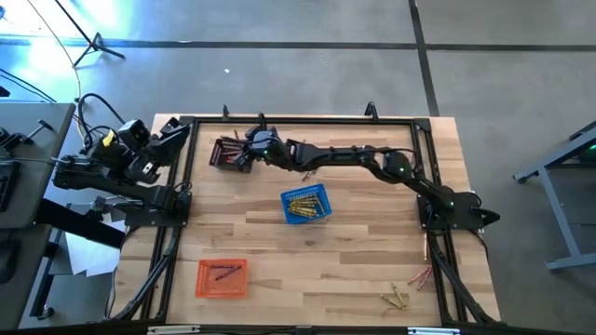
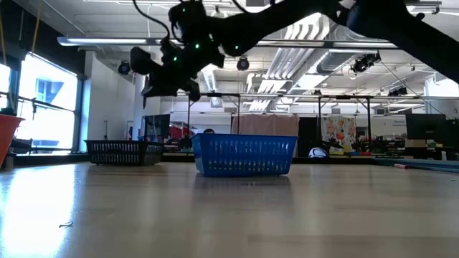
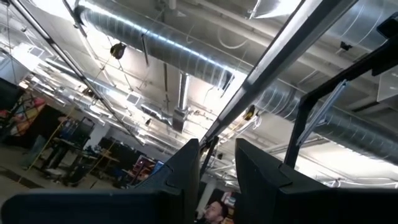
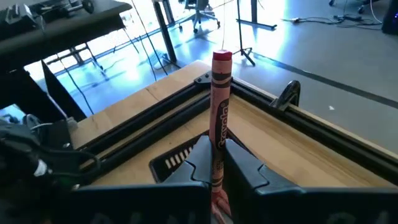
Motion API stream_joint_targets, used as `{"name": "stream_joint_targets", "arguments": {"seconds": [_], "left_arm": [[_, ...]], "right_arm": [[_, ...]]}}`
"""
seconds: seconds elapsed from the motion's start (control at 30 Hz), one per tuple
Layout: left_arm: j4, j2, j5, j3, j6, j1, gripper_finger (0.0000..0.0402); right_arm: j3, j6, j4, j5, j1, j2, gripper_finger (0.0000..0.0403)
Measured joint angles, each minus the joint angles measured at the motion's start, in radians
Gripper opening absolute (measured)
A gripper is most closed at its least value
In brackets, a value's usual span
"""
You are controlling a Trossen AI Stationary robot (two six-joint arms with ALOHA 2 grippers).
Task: Sort crayons
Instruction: Put the red crayon into the black basket, then put the violet crayon into the orange basket
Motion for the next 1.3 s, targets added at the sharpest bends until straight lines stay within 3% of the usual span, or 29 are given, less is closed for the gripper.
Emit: {"name": "stream_joint_targets", "arguments": {"seconds": [0.3, 0.63, 0.73, 1.0, 1.13, 1.3], "left_arm": [[-0.001, 0.0, -0.001, 0.0, 0.0, 0.0, 0.009], [-0.013, 0.0, -0.002, 0.0, 0.002, 0.0, 0.009], [-0.017, 0.0, -0.002, 0.0, 0.001, 0.0, 0.009], [-0.017, 0.0, -0.024, 0.0, 0.043, 0.0, 0.009], [-0.016, 0.0, -0.075, 0.0, 0.078, 0.001, 0.009], [-0.014, -0.001, -0.15, 0.0, 0.153, 0.001, 0.009]], "right_arm": [[0.001, 0.136, 0.024, -0.08, -0.023, 0.079, 0.0019], [0.001, 0.061, -0.046, -0.109, -0.024, 0.063, 0.0116], [0.001, 0.044, -0.171, -0.109, -0.025, 0.001, 0.0122], [0.004, 0.038, -0.773, -0.109, -0.062, -0.203, 0.0123], [0.004, 0.011, -1.086, -0.1, -0.101, -0.232, 0.0123], [0.0, -0.218, -1.34, -0.13, -0.144, -0.247, 0.0123]]}}
